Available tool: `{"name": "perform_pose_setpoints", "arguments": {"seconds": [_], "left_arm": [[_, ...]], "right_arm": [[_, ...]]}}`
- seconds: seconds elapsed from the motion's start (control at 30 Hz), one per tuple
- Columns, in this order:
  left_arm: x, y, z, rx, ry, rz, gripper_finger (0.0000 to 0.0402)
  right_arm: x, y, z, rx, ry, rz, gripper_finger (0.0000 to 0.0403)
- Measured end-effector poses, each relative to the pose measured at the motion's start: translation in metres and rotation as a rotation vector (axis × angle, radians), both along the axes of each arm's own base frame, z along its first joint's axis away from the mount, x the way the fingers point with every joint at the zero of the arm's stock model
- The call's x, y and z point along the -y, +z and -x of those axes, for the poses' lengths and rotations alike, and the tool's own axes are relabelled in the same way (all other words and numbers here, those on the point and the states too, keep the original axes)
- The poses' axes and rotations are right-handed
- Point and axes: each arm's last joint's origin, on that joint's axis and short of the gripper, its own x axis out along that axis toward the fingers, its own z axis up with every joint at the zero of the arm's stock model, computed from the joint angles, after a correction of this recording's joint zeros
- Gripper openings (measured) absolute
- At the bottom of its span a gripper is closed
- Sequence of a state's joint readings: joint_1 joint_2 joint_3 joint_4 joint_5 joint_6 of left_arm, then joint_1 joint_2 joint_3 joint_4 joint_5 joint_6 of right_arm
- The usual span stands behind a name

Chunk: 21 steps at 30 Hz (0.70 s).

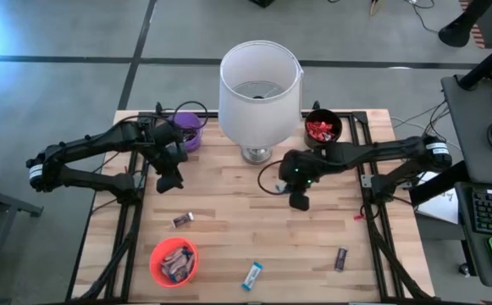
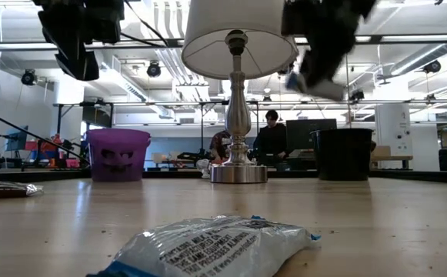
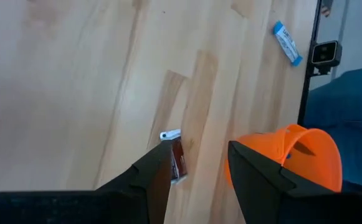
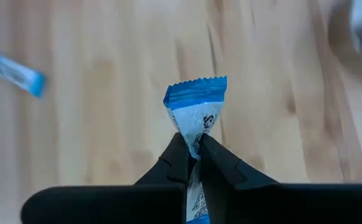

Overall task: Organize candy in baskets
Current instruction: Put the white chocolate bar into the orange bucket

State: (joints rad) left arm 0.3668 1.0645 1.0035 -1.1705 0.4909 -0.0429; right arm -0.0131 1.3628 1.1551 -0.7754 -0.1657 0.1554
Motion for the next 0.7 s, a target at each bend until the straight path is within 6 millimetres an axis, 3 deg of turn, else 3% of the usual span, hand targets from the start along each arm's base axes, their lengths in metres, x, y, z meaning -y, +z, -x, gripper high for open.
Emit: {"name": "perform_pose_setpoints", "arguments": {"seconds": [0.17, 0.33, 0.7], "left_arm": [[0.0, 0.0, 0.0, -0.009, 0.021, 0.003, 0.0139], [0.0, 0.0, -0.001, 0.014, -0.007, 0.005, 0.0139], [0.001, 0.019, -0.017, 0.391, -0.188, 0.109, 0.0139]], "right_arm": [[-0.012, 0.031, -0.015, 0.187, 0.005, -0.016, 0.0013], [-0.017, 0.047, -0.028, 0.319, -0.011, -0.047, 0.0013], [-0.028, 0.046, -0.096, 0.466, 0.035, -0.036, 0.0013]]}}
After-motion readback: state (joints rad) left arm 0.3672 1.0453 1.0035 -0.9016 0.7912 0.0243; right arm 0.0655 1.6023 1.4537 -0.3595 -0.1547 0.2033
